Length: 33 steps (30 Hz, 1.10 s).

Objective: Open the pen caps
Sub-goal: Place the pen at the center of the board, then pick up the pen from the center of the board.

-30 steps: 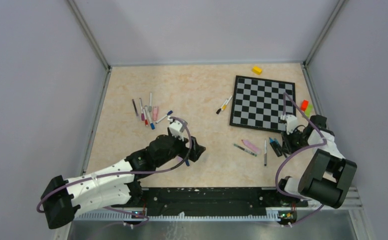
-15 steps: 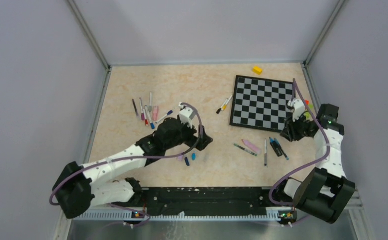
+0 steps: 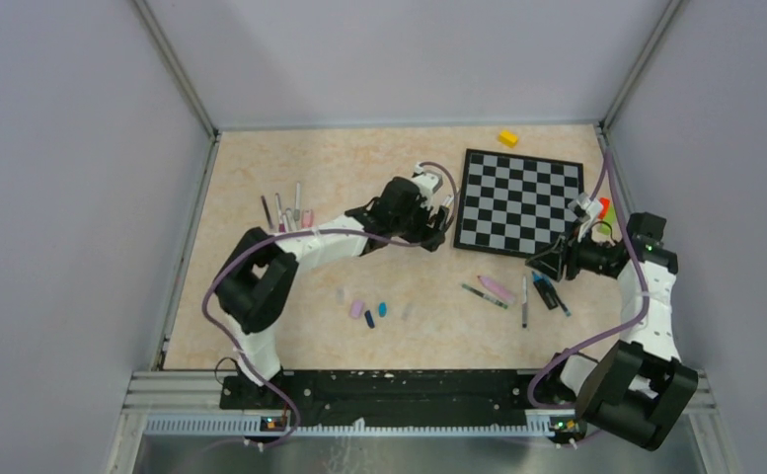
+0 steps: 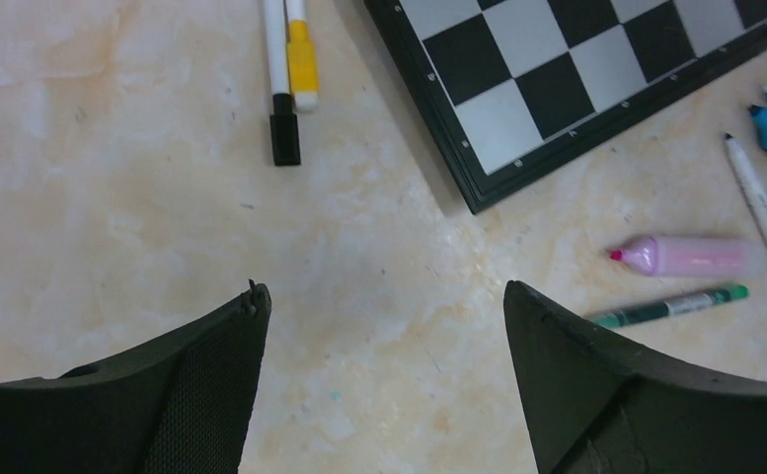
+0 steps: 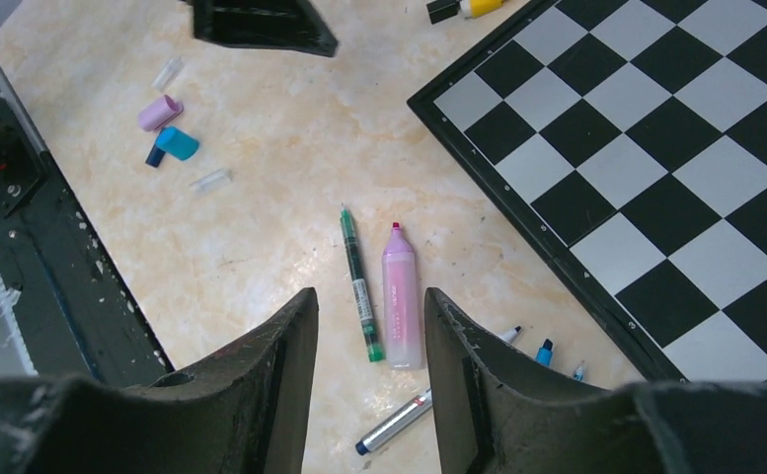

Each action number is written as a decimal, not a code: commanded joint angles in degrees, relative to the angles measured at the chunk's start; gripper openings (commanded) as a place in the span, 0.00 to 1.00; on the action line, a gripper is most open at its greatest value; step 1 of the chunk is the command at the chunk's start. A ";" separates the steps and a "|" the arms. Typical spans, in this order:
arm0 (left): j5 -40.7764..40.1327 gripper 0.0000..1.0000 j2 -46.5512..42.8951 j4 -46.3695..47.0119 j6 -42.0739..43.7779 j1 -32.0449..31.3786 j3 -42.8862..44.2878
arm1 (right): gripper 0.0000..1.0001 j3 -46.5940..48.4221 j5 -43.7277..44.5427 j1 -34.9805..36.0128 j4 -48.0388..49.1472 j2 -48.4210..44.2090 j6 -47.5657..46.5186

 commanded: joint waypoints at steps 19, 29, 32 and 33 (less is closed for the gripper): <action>-0.17 0.54 23.74 -11.11 9.89 3.71 28.74 | 0.43 0.68 -0.56 0.35 1.86 -4.77 3.34; -0.08 0.42 28.19 -13.52 11.19 3.72 33.42 | 0.43 0.70 -0.13 0.58 2.08 -4.74 3.35; -0.43 0.38 28.67 -13.92 11.17 3.54 33.94 | 0.43 0.71 -0.05 0.57 1.97 -4.77 3.35; -0.63 0.36 28.68 -14.02 11.19 3.54 33.93 | 0.43 0.71 -0.06 0.61 1.99 -4.70 3.35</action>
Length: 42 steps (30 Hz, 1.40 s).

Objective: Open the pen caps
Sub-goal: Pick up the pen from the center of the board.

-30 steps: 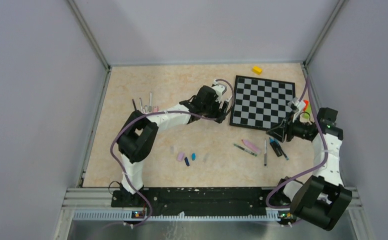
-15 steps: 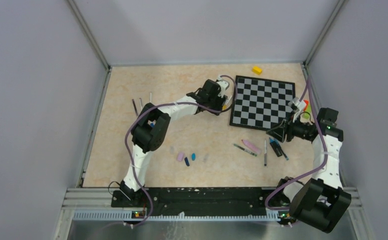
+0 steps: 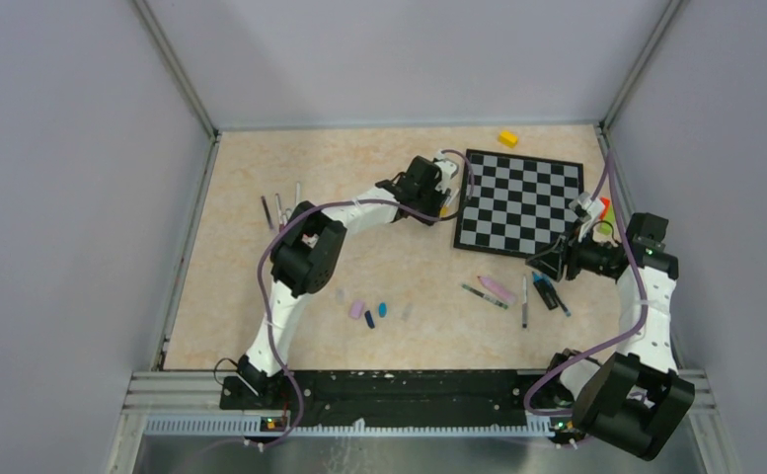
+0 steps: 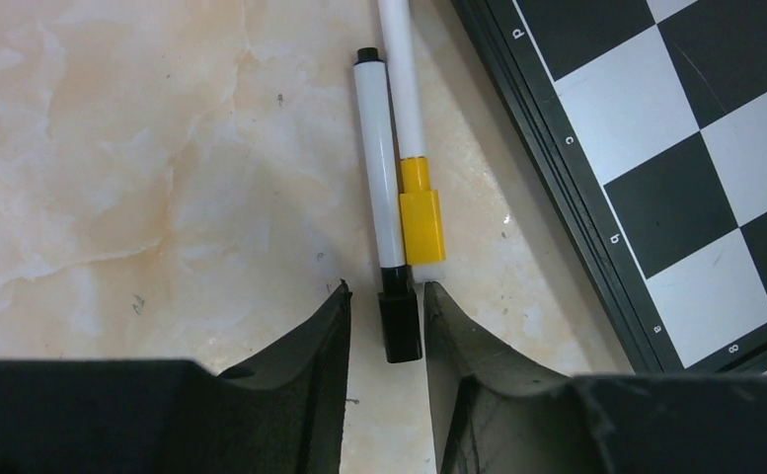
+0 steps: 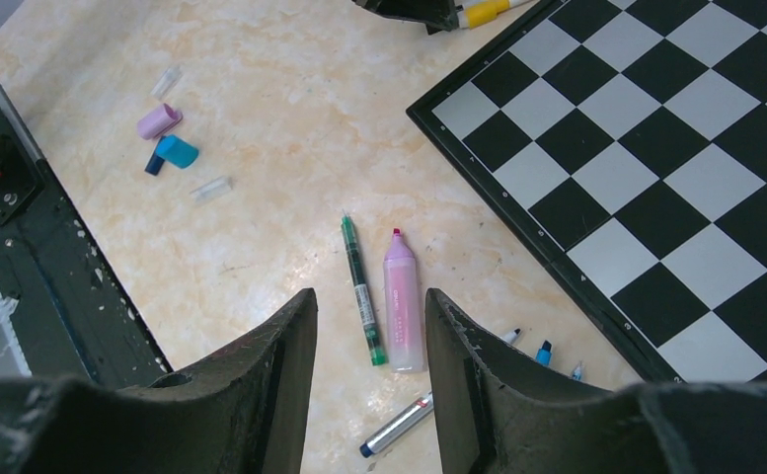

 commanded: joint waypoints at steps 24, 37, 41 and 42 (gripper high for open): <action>-6.95 0.00 -21.34 2.93 -2.48 -0.32 -17.12 | 0.43 0.34 -4.00 0.46 -3.46 -1.06 -8.03; 32.89 0.00 -54.48 36.46 -34.79 -2.87 -63.73 | 0.62 -3.48 -9.92 7.23 -37.01 -1.13 -81.13; 34.77 0.00 -58.97 47.69 -44.54 -6.02 -72.60 | 0.63 -1.71 -9.63 14.65 -35.33 -0.68 -82.63; 34.57 0.00 -59.04 48.47 -45.35 -7.01 -73.19 | 0.63 -1.60 -9.13 16.89 -34.34 -0.37 -82.45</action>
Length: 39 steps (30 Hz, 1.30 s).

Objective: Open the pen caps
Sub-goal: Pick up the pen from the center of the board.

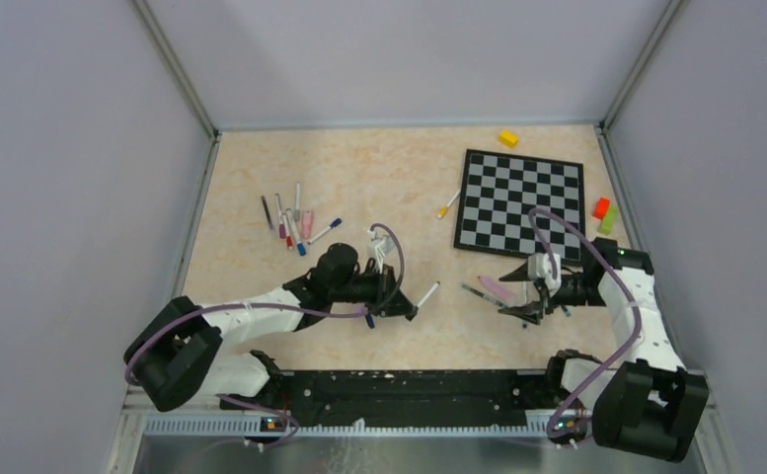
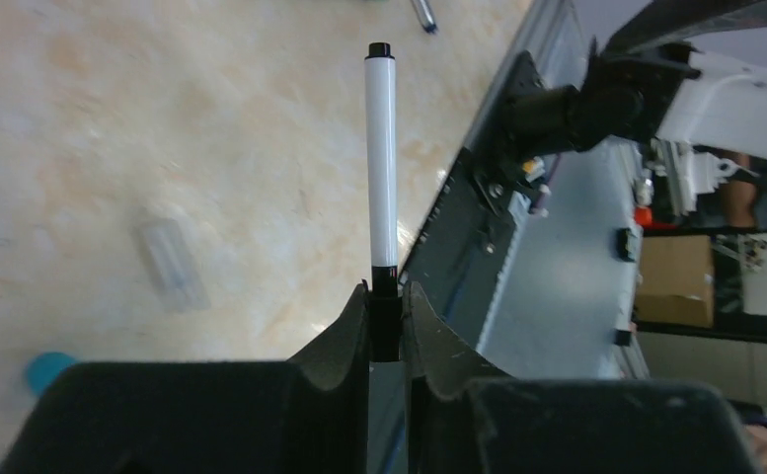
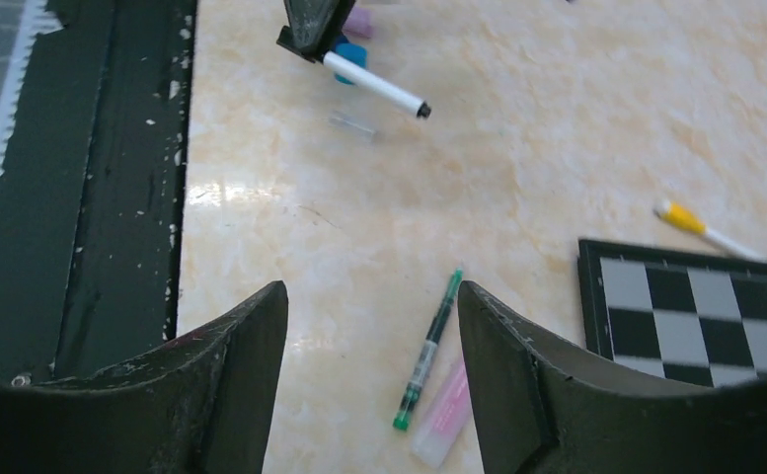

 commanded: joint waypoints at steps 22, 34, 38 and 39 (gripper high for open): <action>7.39 0.00 19.65 18.47 -15.47 -13.91 13.26 | 0.47 0.80 16.99 33.76 16.09 1.54 -5.55; 7.53 0.03 21.62 20.32 -17.50 -14.11 14.07 | 0.09 -3.56 19.27 35.50 20.84 -0.97 -2.15; 5.11 0.25 18.66 19.58 -16.87 -14.02 13.05 | 0.00 -4.30 17.70 35.46 21.04 -2.46 0.33; 3.52 0.31 17.00 19.18 -16.24 -13.97 12.50 | 0.00 -4.53 17.41 35.34 21.22 -2.91 1.78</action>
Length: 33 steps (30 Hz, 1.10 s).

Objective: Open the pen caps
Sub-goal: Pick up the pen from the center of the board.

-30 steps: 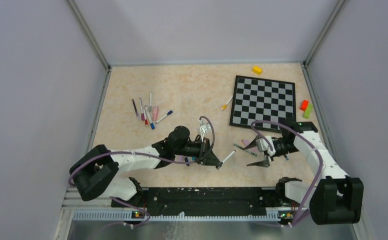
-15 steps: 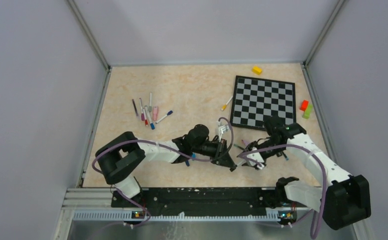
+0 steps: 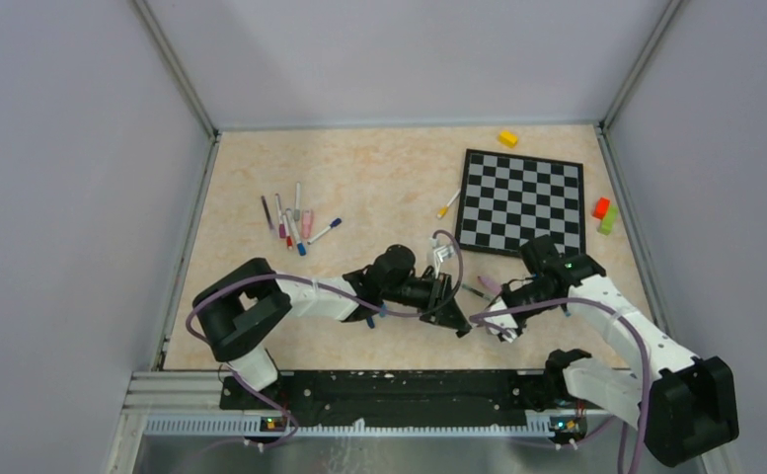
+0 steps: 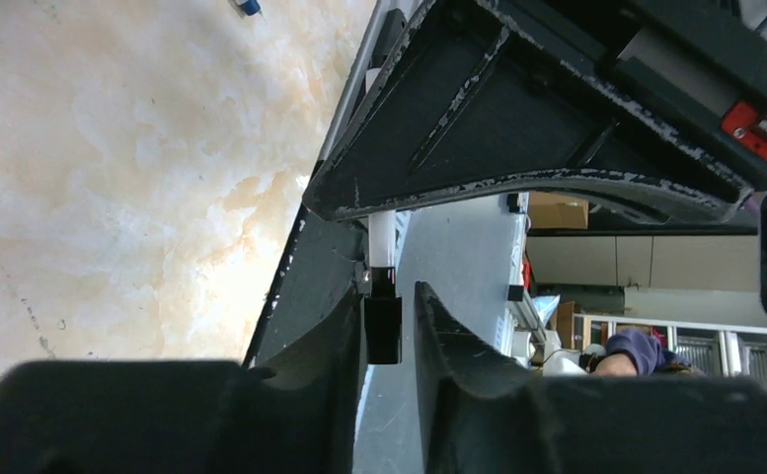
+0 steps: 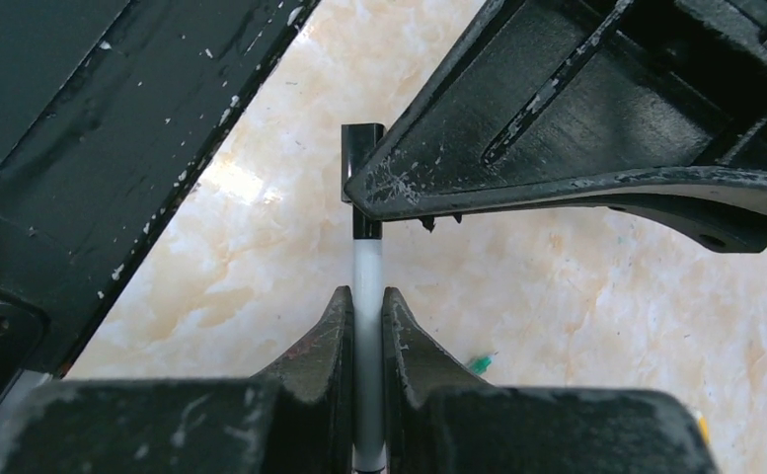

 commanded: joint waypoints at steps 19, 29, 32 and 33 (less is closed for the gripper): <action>-33.22 0.99 -24.57 27.40 -9.25 0.37 -23.36 | 0.00 -2.44 -14.36 -3.50 34.42 -5.11 73.68; -38.30 0.81 -18.06 31.77 -12.85 -2.02 -20.18 | 0.00 -4.24 -11.72 -1.84 39.02 -4.09 77.37; -41.99 0.77 -16.54 31.16 -15.18 -3.35 -19.87 | 0.00 -4.59 -10.07 -1.30 39.91 -3.84 77.66; -42.93 0.74 -16.11 31.11 -15.55 -3.66 -19.73 | 0.00 -4.76 -9.59 -1.05 40.05 -3.77 77.65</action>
